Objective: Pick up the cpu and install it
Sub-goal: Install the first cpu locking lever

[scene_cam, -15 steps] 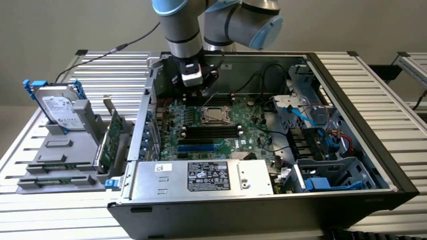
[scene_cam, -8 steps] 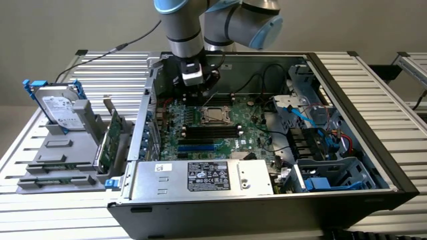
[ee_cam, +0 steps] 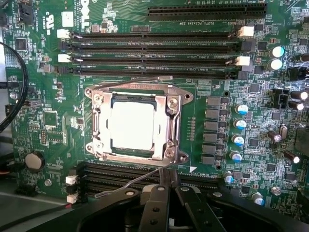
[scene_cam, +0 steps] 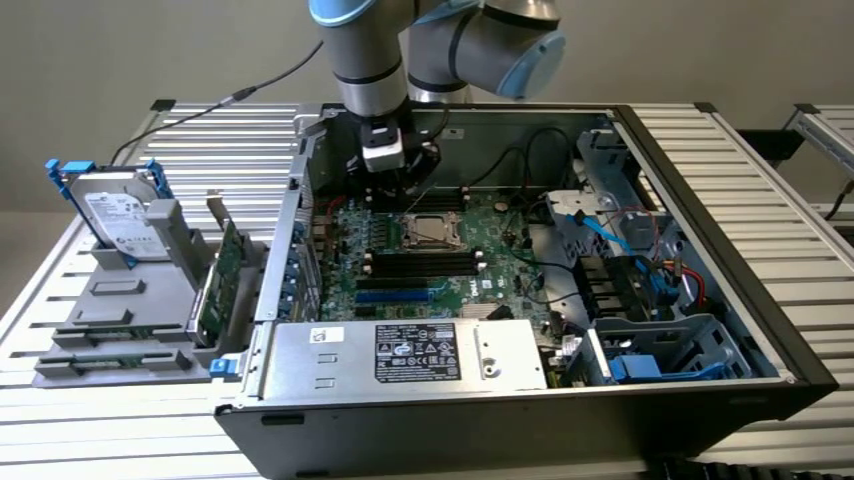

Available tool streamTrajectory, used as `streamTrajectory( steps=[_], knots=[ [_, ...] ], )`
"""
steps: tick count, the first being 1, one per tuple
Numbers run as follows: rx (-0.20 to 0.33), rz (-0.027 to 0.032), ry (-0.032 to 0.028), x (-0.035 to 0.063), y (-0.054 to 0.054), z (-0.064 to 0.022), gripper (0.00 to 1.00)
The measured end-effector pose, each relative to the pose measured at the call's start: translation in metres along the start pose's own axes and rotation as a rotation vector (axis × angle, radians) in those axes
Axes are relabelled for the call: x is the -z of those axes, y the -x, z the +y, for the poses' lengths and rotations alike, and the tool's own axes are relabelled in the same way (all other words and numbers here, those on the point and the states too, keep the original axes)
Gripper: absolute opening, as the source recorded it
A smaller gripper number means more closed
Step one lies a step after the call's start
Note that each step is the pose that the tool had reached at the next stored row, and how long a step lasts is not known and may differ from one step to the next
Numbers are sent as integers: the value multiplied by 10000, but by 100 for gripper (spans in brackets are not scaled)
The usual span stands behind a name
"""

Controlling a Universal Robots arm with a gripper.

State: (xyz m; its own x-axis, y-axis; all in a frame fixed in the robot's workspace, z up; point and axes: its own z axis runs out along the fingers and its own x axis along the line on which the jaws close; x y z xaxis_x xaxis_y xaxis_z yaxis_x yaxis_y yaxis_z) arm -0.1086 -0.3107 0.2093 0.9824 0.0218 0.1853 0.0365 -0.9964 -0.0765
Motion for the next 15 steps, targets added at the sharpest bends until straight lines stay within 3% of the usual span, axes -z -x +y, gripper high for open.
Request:
streamTrajectory(
  steps=[3, 12, 15],
  knots=[
    [-113, 8, 90, -13, 0, -7, 11],
    [-426, 31, 186, -48, -9, -67, 11],
    [-520, 38, 268, -53, -21, -76, 11]
  ],
)
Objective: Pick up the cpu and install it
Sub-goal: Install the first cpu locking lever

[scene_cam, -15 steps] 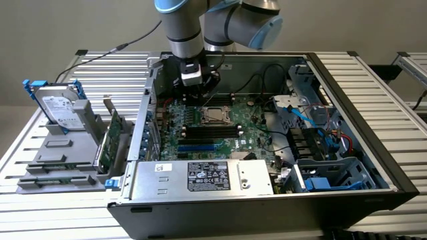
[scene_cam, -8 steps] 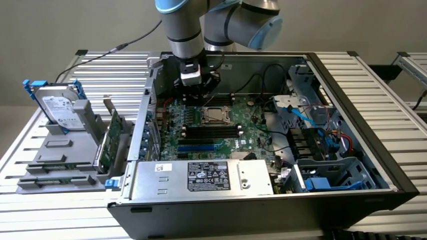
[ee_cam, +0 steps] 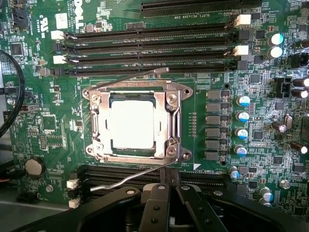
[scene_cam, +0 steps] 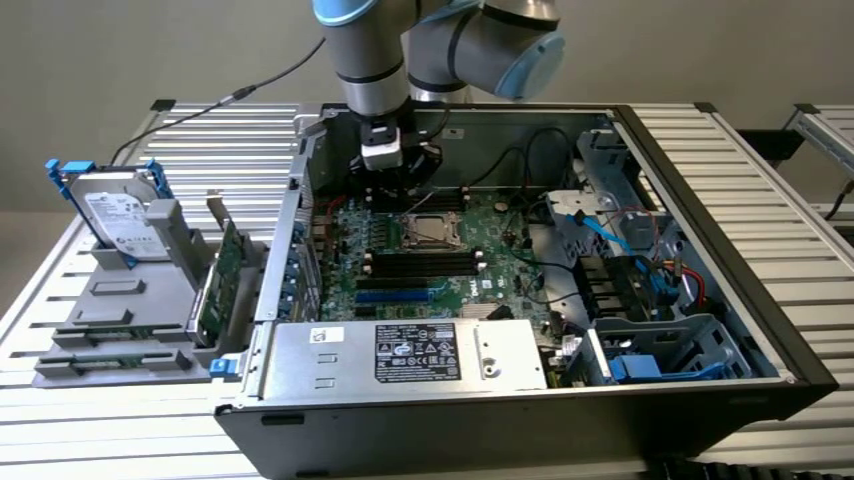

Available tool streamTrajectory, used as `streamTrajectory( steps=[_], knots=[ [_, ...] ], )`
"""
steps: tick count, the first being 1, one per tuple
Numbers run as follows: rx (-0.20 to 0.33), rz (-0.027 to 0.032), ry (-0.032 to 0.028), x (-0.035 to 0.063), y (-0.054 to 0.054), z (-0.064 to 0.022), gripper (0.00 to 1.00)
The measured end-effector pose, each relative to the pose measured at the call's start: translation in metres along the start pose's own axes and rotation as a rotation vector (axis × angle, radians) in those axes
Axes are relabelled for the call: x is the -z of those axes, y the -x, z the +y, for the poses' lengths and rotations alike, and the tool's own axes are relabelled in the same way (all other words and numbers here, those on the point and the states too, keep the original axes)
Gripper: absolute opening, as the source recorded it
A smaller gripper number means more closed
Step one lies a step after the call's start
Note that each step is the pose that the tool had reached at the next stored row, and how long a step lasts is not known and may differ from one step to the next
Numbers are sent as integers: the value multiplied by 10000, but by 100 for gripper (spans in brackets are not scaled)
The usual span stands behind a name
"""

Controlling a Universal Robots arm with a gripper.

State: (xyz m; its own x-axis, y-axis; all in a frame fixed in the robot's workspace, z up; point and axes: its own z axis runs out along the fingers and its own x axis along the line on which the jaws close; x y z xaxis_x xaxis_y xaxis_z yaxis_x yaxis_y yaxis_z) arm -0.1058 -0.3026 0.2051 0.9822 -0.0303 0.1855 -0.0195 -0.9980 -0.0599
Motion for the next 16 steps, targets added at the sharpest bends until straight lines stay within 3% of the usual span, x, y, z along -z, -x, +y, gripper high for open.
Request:
streamTrajectory(
  steps=[8, 16],
  knots=[
    [-185, 17, 278, -16, -21, -33, 11],
    [-352, 31, 426, -37, -45, -93, 11]
  ],
)
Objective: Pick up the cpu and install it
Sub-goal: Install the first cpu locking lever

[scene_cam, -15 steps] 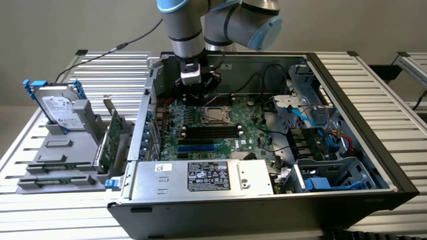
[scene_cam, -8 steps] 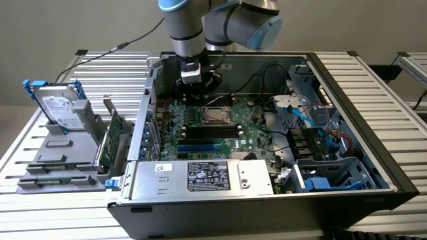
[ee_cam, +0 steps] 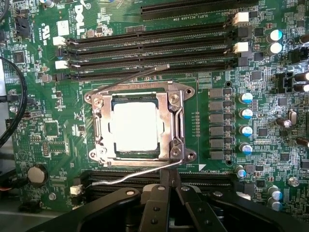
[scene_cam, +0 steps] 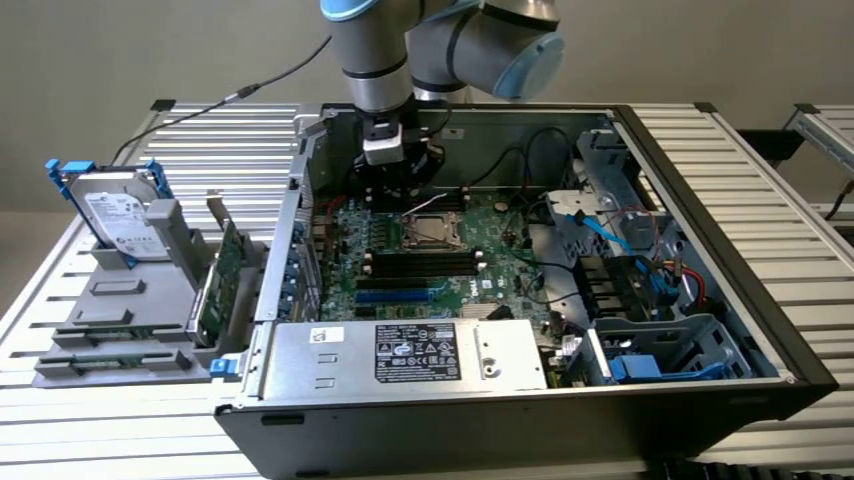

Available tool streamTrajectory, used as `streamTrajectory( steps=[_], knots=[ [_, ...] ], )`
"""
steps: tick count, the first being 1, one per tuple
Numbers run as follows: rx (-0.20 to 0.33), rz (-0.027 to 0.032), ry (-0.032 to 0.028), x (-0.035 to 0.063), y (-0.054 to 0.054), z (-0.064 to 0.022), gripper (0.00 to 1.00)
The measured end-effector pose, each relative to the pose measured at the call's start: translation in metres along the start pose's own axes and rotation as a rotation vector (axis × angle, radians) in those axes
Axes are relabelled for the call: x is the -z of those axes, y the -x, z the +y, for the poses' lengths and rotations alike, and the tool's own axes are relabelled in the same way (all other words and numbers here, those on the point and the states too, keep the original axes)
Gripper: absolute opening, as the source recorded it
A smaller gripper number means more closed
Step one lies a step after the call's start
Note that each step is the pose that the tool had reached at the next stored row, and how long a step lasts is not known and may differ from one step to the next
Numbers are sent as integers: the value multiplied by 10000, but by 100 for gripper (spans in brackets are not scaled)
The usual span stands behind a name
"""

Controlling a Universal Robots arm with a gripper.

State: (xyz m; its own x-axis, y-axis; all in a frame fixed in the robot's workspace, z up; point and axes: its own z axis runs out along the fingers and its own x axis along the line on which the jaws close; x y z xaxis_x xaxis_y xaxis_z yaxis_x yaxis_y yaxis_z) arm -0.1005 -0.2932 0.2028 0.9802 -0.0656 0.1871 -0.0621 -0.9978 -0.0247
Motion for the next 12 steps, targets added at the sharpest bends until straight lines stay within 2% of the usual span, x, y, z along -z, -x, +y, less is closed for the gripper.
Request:
streamTrajectory(
  steps=[7, 11, 12],
  knots=[
    [-118, 16, 169, -9, -32, -10, 11],
    [-238, 19, 298, -5, -31, -7, 11],
    [-286, 19, 313, -6, -31, -8, 11]
  ],
)
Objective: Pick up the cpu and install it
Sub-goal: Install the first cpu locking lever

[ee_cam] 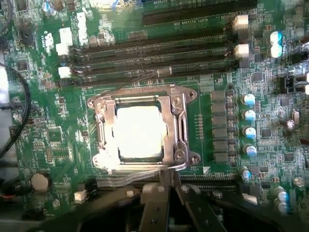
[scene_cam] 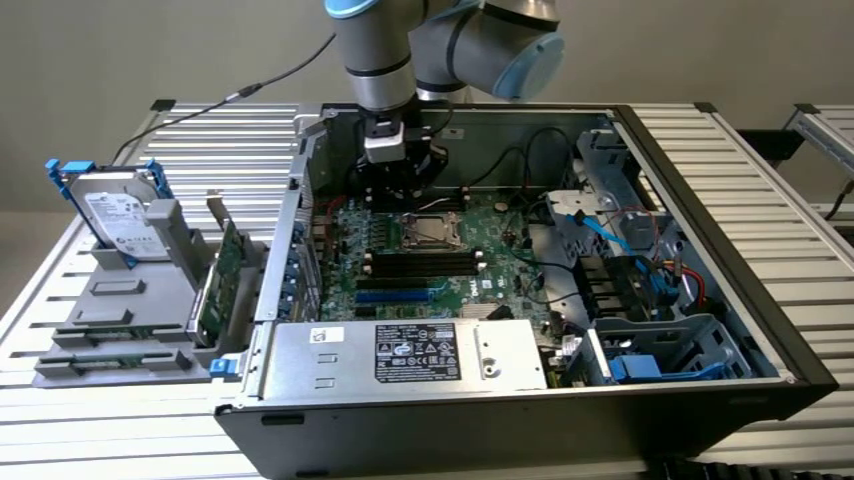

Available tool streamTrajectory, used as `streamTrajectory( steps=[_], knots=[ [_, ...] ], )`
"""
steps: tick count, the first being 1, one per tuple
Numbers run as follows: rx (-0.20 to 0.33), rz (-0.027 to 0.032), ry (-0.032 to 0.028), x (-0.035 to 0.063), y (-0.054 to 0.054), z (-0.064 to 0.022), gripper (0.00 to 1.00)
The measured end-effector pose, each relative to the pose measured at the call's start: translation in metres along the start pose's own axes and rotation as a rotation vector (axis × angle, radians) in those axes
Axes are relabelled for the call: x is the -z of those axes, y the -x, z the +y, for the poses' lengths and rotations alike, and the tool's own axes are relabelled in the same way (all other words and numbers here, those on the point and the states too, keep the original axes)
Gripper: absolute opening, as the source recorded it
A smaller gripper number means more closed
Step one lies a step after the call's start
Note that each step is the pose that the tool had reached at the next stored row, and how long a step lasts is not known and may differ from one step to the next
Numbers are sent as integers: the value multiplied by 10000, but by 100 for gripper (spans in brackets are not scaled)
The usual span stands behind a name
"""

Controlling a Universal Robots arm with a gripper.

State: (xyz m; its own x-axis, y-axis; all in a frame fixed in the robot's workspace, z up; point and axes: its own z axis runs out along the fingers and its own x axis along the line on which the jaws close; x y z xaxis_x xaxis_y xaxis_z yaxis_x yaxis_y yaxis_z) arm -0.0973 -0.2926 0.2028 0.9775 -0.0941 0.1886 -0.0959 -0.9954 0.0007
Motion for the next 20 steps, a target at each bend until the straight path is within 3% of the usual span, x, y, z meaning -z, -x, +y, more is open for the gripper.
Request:
streamTrajectory(
  steps=[7, 20],
  knots=[
    [-295, 14, 164, -4, 1, -10, 11],
    [-527, 6, 287, 2, 3, -84, 11]
  ],
)
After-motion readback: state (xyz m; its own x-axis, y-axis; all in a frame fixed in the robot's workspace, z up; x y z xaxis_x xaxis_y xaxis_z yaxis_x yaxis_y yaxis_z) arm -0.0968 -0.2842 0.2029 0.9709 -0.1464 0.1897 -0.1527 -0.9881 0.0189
